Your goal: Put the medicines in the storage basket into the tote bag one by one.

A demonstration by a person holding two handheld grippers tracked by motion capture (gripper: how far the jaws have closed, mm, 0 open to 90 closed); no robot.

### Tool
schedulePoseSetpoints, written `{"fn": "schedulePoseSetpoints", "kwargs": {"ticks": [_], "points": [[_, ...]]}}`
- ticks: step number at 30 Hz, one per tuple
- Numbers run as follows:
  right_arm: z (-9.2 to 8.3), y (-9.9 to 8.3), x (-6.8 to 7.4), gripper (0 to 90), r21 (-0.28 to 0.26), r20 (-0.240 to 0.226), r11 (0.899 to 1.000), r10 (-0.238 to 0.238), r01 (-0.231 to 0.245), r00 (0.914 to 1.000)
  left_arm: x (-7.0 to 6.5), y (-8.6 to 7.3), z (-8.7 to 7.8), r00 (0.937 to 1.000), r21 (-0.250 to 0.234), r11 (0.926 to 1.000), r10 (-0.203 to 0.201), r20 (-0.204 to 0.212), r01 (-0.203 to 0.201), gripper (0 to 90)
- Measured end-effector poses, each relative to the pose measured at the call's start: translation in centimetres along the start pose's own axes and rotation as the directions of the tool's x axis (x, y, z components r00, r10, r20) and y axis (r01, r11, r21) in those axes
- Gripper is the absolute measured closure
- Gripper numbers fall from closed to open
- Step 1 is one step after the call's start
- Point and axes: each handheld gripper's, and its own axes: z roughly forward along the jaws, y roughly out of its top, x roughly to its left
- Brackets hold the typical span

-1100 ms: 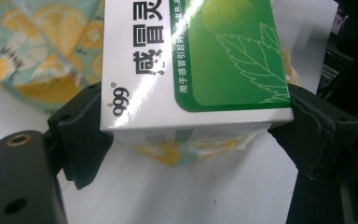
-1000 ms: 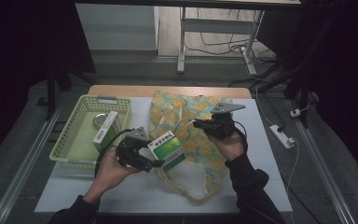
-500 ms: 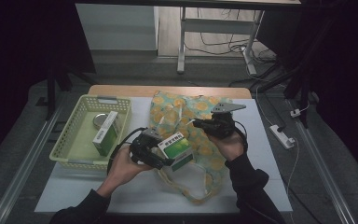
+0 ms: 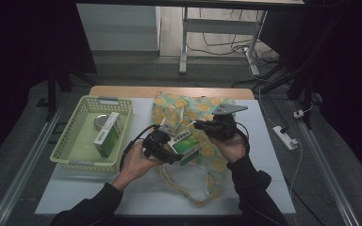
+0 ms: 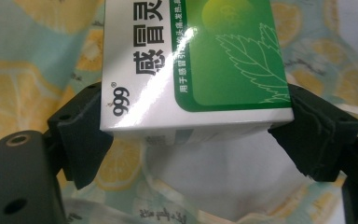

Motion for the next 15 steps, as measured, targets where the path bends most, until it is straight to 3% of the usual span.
{"fn": "schedulePoseSetpoints", "kwargs": {"ticks": [6, 15], "points": [[0.0, -0.1, 0.0, 90.0, 0.001, 0.0, 1.0, 0.002, -0.002, 1.0, 0.7, 0.8, 0.9, 0.9997, -0.002, 0.9998, -0.022, -0.005, 0.022, 17.0], [0.3, -0.1, 0.2, 90.0, 0.005, -0.01, 1.0, 0.0, 0.0, 0.9999, 1.7, 2.1, 2.5, 0.9976, 0.006, 0.999, -0.045, -0.054, 0.045, 17.0]]}}
